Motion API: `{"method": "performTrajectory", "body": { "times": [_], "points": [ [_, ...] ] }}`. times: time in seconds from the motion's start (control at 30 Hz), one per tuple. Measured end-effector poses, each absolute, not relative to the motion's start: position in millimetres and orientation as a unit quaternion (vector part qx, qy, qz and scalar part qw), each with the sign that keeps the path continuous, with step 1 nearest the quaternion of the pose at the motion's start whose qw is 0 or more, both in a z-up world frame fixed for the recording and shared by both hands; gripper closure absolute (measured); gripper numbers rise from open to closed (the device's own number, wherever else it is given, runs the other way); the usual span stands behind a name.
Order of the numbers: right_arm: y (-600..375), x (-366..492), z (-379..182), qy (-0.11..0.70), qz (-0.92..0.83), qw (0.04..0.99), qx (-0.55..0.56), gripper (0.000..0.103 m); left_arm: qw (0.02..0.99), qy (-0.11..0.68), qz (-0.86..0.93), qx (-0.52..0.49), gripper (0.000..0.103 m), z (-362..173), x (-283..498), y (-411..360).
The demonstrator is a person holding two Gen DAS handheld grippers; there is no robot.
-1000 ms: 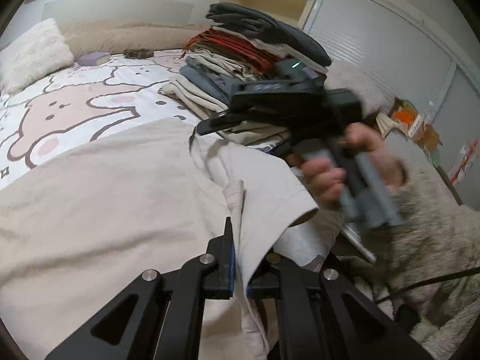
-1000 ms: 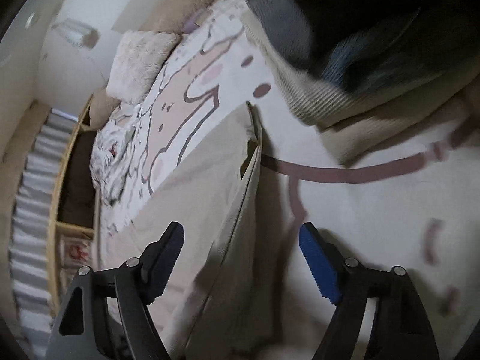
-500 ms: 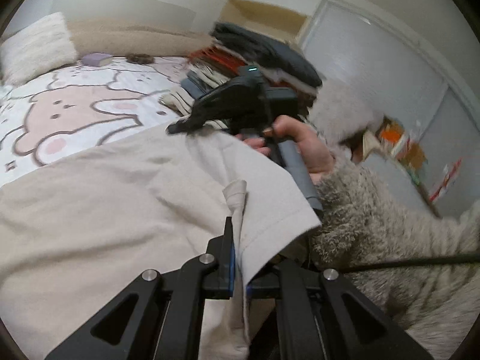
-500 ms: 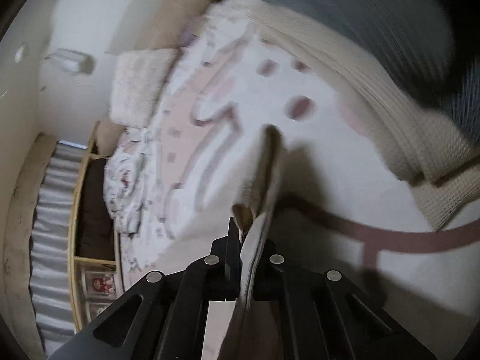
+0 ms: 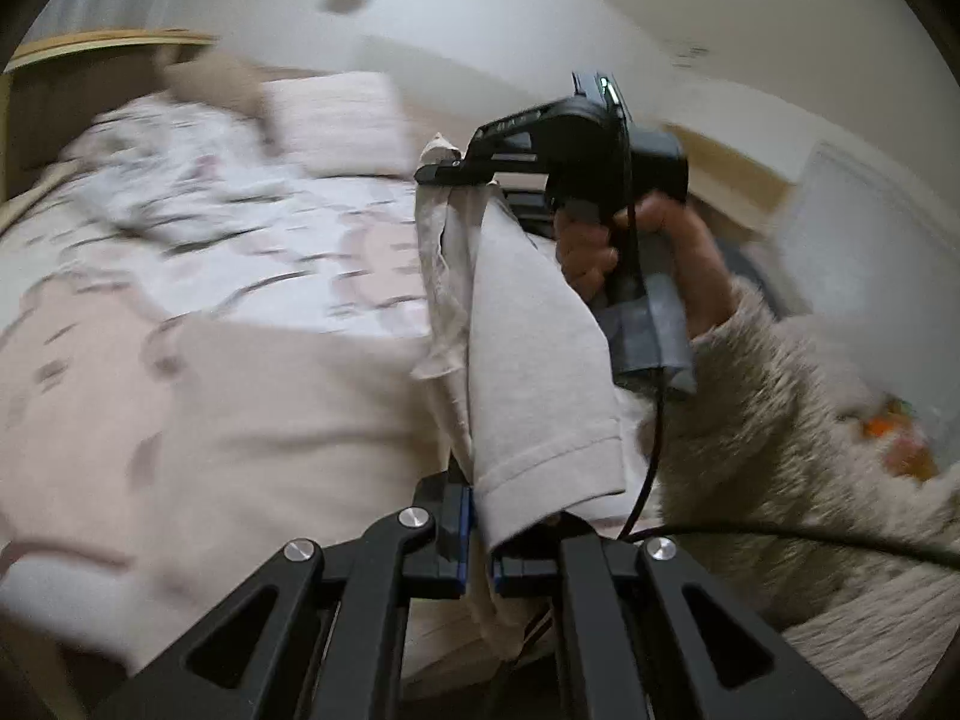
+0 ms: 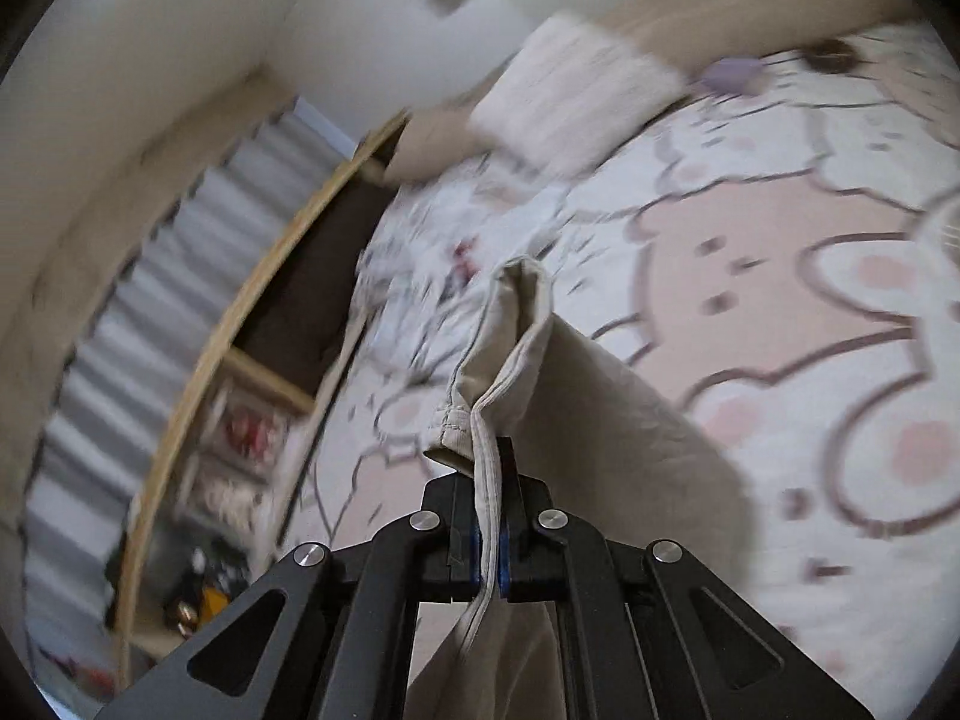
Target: Fold clothes
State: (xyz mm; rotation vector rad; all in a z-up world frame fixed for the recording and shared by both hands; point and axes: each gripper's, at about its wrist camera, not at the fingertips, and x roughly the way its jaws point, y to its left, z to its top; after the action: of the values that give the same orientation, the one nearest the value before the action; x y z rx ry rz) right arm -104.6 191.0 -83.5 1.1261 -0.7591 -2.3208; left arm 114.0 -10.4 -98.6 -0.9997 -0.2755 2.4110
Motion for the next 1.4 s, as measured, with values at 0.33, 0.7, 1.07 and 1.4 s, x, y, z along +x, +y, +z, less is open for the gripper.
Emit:
{"method": "performTrajectory", "body": {
  "times": [0.33, 0.7, 1.07, 1.4],
  "points": [
    [38, -137, -198, -0.158, -0.793, 0.197, 0.554, 0.098, 0.172, -0.201, 0.835, -0.483, 0.098, -188, 119, -93],
    [45, -126, -197, -0.238, -0.765, 0.263, 0.537, 0.015, 0.160, -0.280, 0.807, -0.495, 0.098, -210, 128, -121],
    [107, -40, -148, -0.138, -0.819, 0.276, 0.484, 0.053, 0.145, -0.271, 0.824, -0.476, 0.098, -194, 135, -131],
    [44, 9, -207, 0.008, -0.815, 0.286, 0.503, 0.062, 0.101, -0.228, 0.843, -0.476, 0.098, -178, 135, -148]
  ]
}}
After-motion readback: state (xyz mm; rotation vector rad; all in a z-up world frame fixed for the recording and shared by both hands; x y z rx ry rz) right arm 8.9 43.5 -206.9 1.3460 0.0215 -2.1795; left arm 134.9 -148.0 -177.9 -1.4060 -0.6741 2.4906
